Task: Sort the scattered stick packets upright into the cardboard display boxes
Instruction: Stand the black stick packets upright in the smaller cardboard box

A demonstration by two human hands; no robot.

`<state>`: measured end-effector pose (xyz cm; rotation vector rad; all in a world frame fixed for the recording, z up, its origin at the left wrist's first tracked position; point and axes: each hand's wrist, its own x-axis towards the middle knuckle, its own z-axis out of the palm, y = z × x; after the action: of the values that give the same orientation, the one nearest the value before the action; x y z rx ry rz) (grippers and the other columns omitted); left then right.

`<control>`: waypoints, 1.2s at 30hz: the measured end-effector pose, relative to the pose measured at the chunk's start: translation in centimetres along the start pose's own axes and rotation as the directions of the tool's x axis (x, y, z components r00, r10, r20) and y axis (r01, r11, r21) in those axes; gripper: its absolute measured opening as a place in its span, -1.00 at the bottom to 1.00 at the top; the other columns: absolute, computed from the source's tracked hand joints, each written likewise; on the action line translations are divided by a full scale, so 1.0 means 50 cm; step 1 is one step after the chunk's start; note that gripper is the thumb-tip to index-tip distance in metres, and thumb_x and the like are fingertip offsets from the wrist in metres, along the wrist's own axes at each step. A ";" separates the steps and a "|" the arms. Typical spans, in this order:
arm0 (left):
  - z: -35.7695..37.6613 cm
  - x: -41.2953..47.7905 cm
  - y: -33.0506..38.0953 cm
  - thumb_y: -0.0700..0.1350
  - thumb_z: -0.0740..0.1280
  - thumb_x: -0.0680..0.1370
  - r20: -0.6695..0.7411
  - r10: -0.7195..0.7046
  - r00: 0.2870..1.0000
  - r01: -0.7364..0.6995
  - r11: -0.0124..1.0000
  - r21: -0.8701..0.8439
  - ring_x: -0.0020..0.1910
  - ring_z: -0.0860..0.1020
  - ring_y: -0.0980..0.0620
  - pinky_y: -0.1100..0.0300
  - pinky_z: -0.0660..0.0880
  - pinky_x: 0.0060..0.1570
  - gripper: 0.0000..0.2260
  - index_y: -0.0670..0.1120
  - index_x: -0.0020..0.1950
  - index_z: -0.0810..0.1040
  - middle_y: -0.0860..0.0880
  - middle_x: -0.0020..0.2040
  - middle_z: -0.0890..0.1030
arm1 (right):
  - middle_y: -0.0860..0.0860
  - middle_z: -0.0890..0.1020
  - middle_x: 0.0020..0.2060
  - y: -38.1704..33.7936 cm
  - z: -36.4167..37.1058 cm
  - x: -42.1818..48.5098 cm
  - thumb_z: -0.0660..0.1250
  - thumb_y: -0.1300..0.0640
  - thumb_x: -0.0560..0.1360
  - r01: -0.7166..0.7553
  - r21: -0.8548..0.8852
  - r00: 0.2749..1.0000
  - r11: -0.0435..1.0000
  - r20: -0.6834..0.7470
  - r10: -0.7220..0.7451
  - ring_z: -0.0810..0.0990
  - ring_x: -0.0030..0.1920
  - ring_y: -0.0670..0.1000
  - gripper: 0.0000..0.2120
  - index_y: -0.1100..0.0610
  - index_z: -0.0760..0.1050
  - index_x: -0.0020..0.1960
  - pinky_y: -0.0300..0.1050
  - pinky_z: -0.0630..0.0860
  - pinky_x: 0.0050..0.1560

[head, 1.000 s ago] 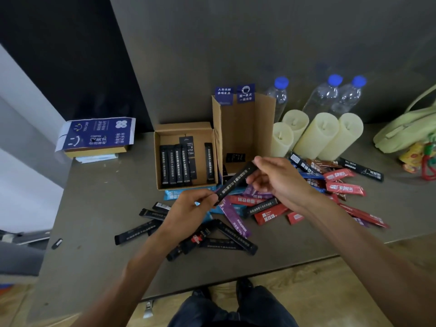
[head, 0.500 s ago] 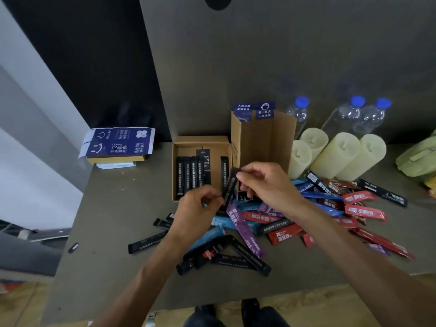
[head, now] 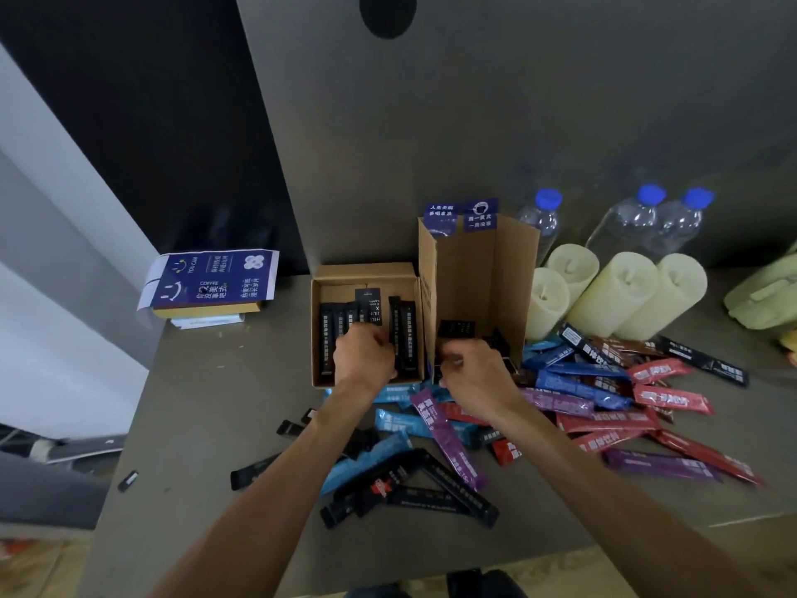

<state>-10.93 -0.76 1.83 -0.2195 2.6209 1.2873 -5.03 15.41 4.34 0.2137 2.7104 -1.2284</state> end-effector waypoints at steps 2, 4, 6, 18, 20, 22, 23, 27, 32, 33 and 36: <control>0.007 0.006 -0.006 -0.29 0.30 0.58 -0.011 -0.006 1.000 0.006 0.999 0.034 -0.33 0.69 0.04 0.12 0.67 -0.24 -0.82 -0.04 -0.12 0.60 -0.05 -0.18 0.66 | -0.01 0.65 -0.10 0.005 0.005 0.002 0.21 0.28 0.60 0.011 -0.016 1.000 1.000 0.006 -0.011 0.66 -0.10 -0.03 -0.75 0.07 0.64 0.03 -0.51 0.38 -0.35; 0.011 0.008 -0.010 -0.29 0.31 0.58 -0.013 -0.010 1.000 0.011 0.999 0.045 -0.30 0.69 0.02 0.09 0.68 -0.24 -0.83 -0.06 -0.11 0.59 -0.05 -0.15 0.64 | 0.00 0.67 -0.05 0.010 0.007 0.005 0.22 0.25 0.61 -0.004 -0.024 1.000 1.000 0.014 0.004 0.68 -0.08 -0.05 -0.77 0.10 0.64 0.08 -0.50 0.40 -0.34; 0.013 0.009 -0.010 -0.30 0.31 0.58 -0.021 -0.001 1.000 0.002 0.999 0.050 -0.30 0.68 0.03 0.11 0.67 -0.24 -0.85 -0.07 -0.09 0.59 -0.04 -0.16 0.64 | 0.01 0.67 -0.04 0.013 0.003 0.007 0.21 0.25 0.62 -0.020 -0.014 1.000 1.000 0.013 0.020 0.69 -0.10 -0.06 -0.78 0.14 0.64 0.09 -0.47 0.40 -0.38; 0.017 -0.003 -0.005 -0.28 0.35 0.55 -0.021 0.218 0.976 -0.204 0.941 0.272 -0.07 0.65 -0.01 0.20 0.62 -0.13 -0.79 -0.13 0.18 0.50 -0.08 0.00 0.64 | 0.07 0.54 -0.43 0.005 0.012 0.018 0.19 0.12 0.61 -0.005 0.017 1.000 1.000 0.015 0.005 0.44 -0.49 -0.05 -0.70 0.20 0.49 -0.26 -0.05 0.35 -0.43; 0.021 -0.002 -0.004 -0.29 0.35 0.55 -0.019 0.217 0.976 -0.203 0.936 0.288 -0.07 0.65 -0.02 0.16 0.64 -0.11 -0.77 -0.14 0.19 0.50 -0.09 0.01 0.65 | 0.02 0.50 -0.45 0.005 0.014 0.018 0.19 0.11 0.61 -0.005 0.000 1.000 1.000 0.017 0.005 0.40 -0.50 -0.08 -0.68 0.18 0.47 -0.29 -0.09 0.32 -0.43; 0.024 0.000 -0.004 -0.30 0.35 0.55 -0.020 0.224 0.974 -0.208 0.931 0.300 -0.09 0.66 -0.01 0.13 0.66 -0.11 -0.77 -0.14 0.19 0.50 -0.10 0.00 0.66 | -0.01 0.48 -0.47 0.006 0.014 0.017 0.20 0.12 0.61 -0.006 0.004 1.000 1.000 0.021 0.006 0.37 -0.53 -0.12 -0.68 0.15 0.46 -0.30 -0.14 0.31 -0.45; 0.025 0.000 -0.004 -0.30 0.35 0.55 -0.019 0.231 0.973 -0.214 0.929 0.303 -0.09 0.66 -0.01 0.12 0.66 -0.11 -0.77 -0.14 0.19 0.50 -0.09 0.00 0.66 | -0.01 0.48 -0.47 0.006 0.014 0.017 0.20 0.13 0.61 -0.006 0.011 1.000 1.000 0.020 0.005 0.37 -0.54 -0.13 -0.68 0.15 0.46 -0.30 -0.15 0.31 -0.45; 0.025 0.001 -0.005 -0.28 0.35 0.55 -0.003 0.236 0.972 -0.224 0.928 0.297 -0.06 0.66 -0.01 0.14 0.65 -0.08 -0.77 -0.13 0.20 0.51 -0.08 0.03 0.65 | 0.04 0.52 -0.44 0.007 0.015 0.017 0.19 0.13 0.62 0.008 -0.002 1.000 1.000 0.010 -0.008 0.40 -0.51 -0.10 -0.70 0.19 0.50 -0.25 -0.11 0.34 -0.44; 0.012 -0.014 -0.006 -0.29 0.34 0.56 -0.010 0.239 0.971 -0.226 0.930 0.291 -0.17 0.63 0.03 0.27 0.59 -0.26 -0.84 -0.14 0.12 0.52 -0.08 -0.05 0.65 | 0.06 0.65 -0.24 0.003 0.010 0.004 0.22 0.17 0.62 0.048 0.010 0.998 0.999 -0.036 -0.047 0.65 -0.26 0.00 -0.79 0.20 0.58 -0.09 -0.04 0.59 -0.24; 0.006 -0.023 -0.006 -0.28 0.34 0.57 -0.010 0.256 0.967 -0.243 0.929 0.280 -0.20 0.63 0.05 0.29 0.58 -0.28 -0.87 -0.14 0.10 0.53 -0.07 -0.08 0.65 | -0.01 0.65 -0.18 0.006 0.008 -0.002 0.24 0.18 0.62 0.057 0.010 0.996 0.998 -0.062 -0.056 0.65 -0.20 -0.05 -0.84 0.18 0.59 -0.01 -0.19 0.59 -0.22; -0.015 -0.062 -0.016 -0.23 0.34 0.58 0.000 0.314 0.950 -0.304 0.920 0.247 -0.22 0.61 0.14 0.32 0.58 -0.26 -0.92 -0.09 0.04 0.55 0.02 -0.12 0.64 | -0.13 0.62 -0.14 0.024 -0.002 -0.027 0.32 0.21 0.59 0.086 0.033 0.992 0.996 -0.094 -0.083 0.60 -0.21 -0.20 -0.89 0.13 0.60 0.07 -0.41 0.50 -0.23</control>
<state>-7.85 -1.71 2.44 0.2216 2.9014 1.0317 -3.50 16.18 3.81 0.1663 2.8042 -1.3239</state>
